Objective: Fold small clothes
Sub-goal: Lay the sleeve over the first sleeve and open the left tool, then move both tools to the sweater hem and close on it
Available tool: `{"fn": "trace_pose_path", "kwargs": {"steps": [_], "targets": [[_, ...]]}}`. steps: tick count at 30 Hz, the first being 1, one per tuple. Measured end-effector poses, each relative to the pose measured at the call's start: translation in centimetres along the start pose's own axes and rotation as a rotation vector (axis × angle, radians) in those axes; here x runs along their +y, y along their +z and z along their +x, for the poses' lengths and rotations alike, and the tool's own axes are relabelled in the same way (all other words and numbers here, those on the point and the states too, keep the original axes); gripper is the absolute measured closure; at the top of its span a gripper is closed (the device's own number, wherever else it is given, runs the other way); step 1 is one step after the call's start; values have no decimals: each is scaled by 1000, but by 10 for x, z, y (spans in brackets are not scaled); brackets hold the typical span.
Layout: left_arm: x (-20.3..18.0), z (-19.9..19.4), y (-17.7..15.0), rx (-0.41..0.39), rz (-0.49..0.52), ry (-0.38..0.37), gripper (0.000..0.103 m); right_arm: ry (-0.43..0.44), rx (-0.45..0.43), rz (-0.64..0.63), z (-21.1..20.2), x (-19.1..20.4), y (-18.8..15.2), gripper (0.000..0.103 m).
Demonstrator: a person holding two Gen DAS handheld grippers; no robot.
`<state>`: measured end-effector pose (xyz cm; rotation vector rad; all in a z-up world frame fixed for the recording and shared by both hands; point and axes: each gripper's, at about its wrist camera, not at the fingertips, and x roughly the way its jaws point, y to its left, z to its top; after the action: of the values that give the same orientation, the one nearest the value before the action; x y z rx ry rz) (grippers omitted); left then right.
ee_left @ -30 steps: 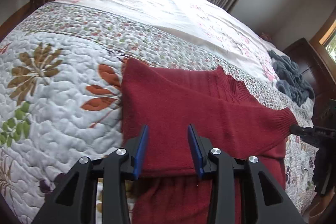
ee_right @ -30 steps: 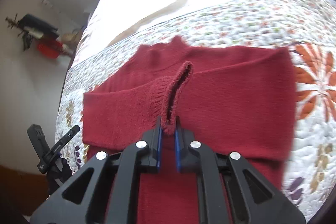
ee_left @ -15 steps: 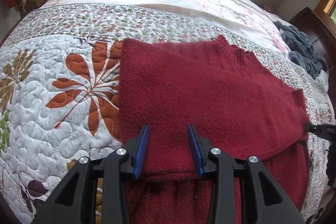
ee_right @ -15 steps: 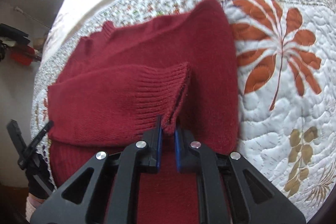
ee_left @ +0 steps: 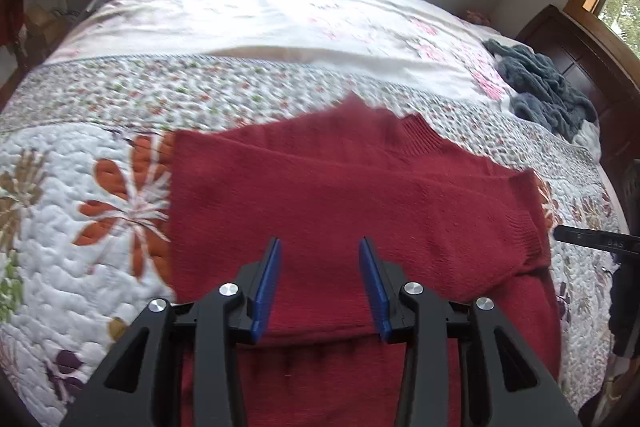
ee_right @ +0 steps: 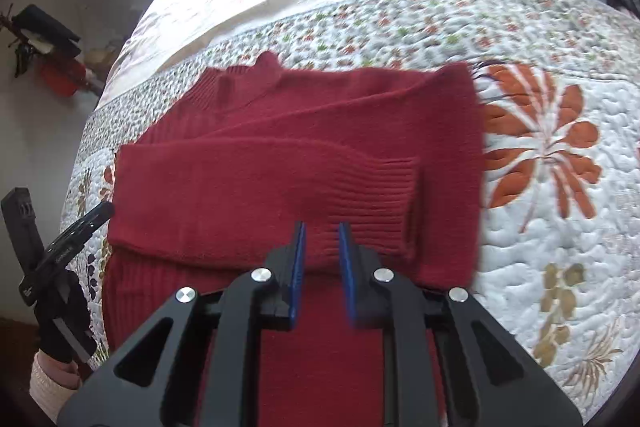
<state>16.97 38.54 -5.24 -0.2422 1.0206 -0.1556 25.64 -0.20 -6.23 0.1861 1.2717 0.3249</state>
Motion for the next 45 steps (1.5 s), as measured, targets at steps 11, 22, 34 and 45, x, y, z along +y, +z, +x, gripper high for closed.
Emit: {"fn": "trace_pose_path", "kwargs": {"steps": [11, 22, 34, 45], "targets": [[18, 42, -36, 78, -8, 60, 63, -39, 77, 64, 57, -23, -28, 88], [10, -15, -40, 65, -38, 88, 61, 19, -3, 87, -10, -22, -49, 75], [65, -125, -175, 157, -103, 162, 46, 18, 16, 76, -93, -51, -217, 64], [73, -148, -258, 236, -170, 94, 45, 31, 98, 161, -89, -71, -325, 64]]}}
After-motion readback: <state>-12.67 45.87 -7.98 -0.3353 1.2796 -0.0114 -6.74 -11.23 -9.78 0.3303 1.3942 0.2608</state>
